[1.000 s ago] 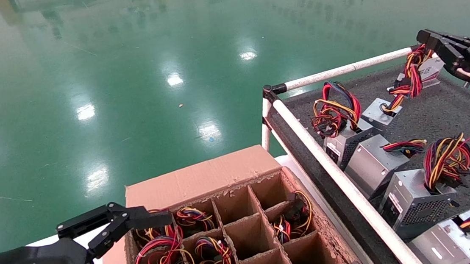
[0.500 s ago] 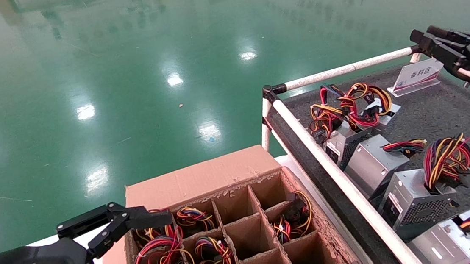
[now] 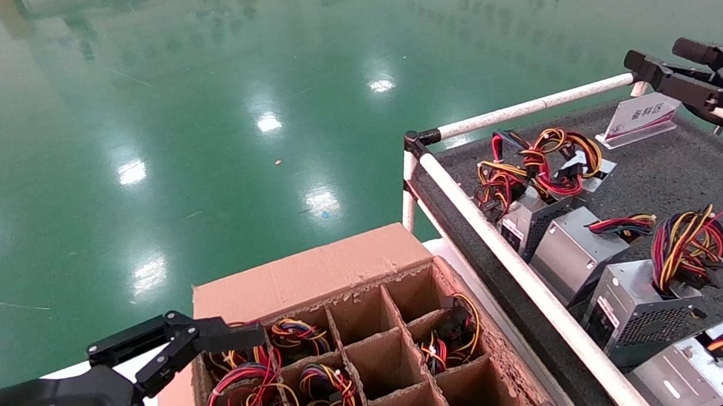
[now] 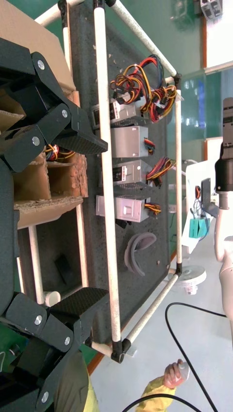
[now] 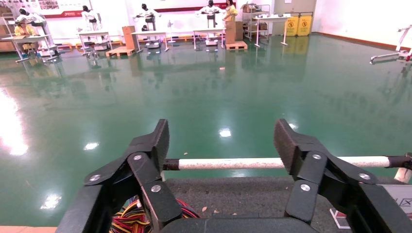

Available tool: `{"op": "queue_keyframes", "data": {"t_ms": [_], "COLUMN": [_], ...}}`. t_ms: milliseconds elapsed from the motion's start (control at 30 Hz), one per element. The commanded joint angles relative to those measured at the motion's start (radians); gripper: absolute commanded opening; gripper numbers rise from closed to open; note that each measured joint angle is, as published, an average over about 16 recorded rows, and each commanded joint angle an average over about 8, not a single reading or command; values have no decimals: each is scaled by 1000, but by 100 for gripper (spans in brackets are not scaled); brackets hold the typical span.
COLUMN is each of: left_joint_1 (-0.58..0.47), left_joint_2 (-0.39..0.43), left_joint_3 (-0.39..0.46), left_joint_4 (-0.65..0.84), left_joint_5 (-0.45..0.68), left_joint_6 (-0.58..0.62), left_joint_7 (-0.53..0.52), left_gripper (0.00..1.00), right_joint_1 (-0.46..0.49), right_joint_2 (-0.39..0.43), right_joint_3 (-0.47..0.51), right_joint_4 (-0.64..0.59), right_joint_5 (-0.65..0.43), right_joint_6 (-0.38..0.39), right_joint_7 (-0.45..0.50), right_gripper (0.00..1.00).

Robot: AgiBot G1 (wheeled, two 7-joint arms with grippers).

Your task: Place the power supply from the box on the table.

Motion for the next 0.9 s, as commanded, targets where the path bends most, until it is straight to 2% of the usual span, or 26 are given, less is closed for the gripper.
{"op": "queue_keyframes", "data": {"t_ms": [33,467,900], "left_joint_1": [0,0,-1], "left_joint_2": [0,0,0], "left_joint_3": [0,0,1], "left_joint_4": [0,1,2], "left_joint_5": [0,0,0], "left_joint_6": [0,0,0], "left_joint_7": [0,0,1], "left_gripper": [100,100,100], "right_joint_1": [2,4,-134], "right_joint_2": [-3,-38,10], "right_joint_3": [0,-15,-10], "right_joint_4": [3,56,310], "right_joint_5": [1,-16,25], "right_joint_6": [-2,-46,-100], "right_joint_7": [0,45,134], "right_gripper": [100,100,100]}}
